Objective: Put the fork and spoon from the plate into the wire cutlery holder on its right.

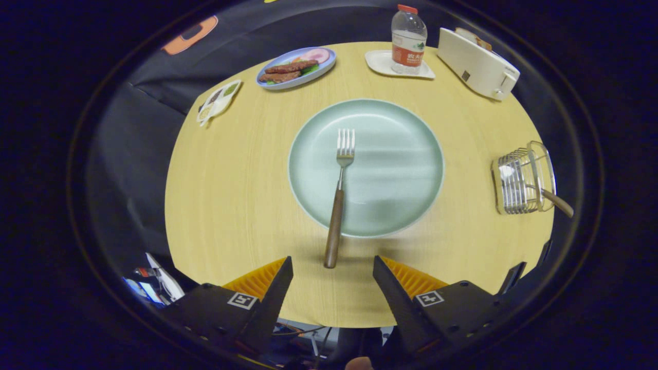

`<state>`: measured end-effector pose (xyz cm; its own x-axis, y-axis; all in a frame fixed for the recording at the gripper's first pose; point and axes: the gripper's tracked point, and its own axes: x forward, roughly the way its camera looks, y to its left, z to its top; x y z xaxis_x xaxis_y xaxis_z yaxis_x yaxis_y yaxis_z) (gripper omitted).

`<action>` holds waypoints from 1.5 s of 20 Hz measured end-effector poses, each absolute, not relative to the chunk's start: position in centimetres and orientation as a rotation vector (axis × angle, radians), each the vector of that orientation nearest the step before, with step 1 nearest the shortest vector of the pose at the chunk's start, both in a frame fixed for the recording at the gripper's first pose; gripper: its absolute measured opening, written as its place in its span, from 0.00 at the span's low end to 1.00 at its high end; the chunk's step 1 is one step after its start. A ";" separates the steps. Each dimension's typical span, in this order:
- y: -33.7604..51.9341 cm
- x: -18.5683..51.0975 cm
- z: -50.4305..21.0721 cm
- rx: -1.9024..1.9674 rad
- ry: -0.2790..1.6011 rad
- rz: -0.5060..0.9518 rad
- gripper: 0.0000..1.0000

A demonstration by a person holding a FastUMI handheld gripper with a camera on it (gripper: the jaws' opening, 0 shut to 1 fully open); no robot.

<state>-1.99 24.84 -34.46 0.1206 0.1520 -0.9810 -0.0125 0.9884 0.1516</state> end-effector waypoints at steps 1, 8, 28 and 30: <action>25.1 -1.8 -35.1 0.127 1.451 0.106 0.94; 26.2 -0.7 -38.5 0.138 1.495 0.036 0.50; 18.0 -0.9 -26.1 0.167 1.443 0.104 0.00; 14.4 -0.5 -22.8 0.178 1.420 0.093 0.00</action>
<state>-0.48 14.40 -22.80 0.1500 0.1699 -0.9740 0.0419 0.9831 0.1779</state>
